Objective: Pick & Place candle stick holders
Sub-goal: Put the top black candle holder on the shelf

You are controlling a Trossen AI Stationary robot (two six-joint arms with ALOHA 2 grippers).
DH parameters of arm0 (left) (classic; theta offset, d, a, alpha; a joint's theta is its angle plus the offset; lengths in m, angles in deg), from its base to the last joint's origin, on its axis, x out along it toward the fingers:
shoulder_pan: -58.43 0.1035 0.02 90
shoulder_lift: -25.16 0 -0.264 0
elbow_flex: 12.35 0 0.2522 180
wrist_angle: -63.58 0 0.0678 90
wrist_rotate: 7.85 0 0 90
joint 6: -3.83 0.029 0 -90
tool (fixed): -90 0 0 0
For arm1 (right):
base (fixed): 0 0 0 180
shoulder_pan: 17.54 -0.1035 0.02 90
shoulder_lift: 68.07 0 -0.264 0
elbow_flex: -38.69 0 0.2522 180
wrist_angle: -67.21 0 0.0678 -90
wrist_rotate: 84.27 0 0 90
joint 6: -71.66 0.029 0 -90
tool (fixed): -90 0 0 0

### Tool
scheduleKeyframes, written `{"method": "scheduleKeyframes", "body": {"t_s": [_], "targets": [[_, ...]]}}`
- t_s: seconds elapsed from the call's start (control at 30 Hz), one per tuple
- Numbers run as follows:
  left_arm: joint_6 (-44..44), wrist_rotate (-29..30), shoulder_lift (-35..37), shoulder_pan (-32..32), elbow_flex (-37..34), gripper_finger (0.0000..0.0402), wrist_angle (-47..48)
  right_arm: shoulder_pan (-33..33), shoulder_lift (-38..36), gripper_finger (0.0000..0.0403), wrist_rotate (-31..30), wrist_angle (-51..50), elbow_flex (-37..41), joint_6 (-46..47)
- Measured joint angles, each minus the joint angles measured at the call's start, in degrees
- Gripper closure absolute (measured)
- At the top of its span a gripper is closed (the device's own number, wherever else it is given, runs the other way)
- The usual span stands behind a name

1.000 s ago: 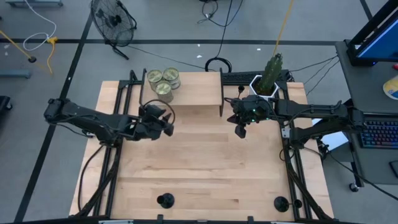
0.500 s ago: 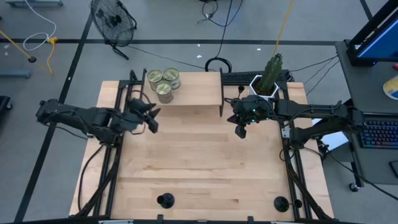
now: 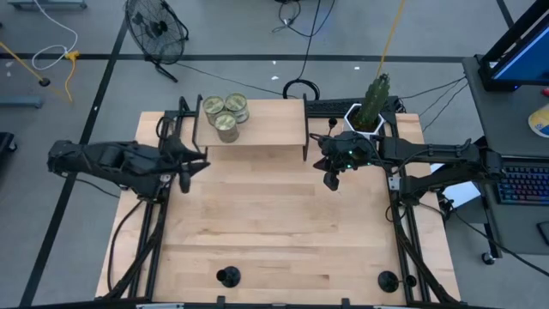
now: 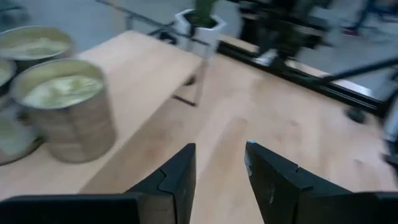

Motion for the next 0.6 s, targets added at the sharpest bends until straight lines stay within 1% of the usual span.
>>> {"method": "scheduleKeyframes", "body": {"t_s": [0.13, 0.23, 0.3, 0.4, 0.53, 0.6], "targets": [[3.64, -5.35, 2.16, 0.0, 0.0, 0.0259, -0.41, 0.0, 0.0, 0.0399, 0.0, 0.28, 0.0, 0.0], [5.13, -7.69, 3.15, 0.0, -0.23, 0.0259, -0.8, 0.0, 0.0, 0.0399, -0.01, 0.49, 0.0, -0.43], [6.19, -9.16, 4.23, 0.0, -1.71, 0.0259, -1.84, 0.0, 0.0, 0.0399, -0.01, 0.89, 0.0, -0.67], [6.31, -10.53, 6.24, 0.0, -5.6, 0.0259, -3.52, 0.0, 0.0, 0.0399, 0.04, 2.24, 0.0, 0.15], [5.73, -13.2, 10.7, 0.0, -12.89, 0.0259, -9.76, 0.0, 0.0, 0.0399, 0.27, 4.69, 0.0, 1.13], [5.69, -14.83, 13.41, 0.0, -16.52, 0.0259, -13.4, 0.0, -0.01, 0.0399, 3.08, 5.01, 0.0, 1.25]]}}
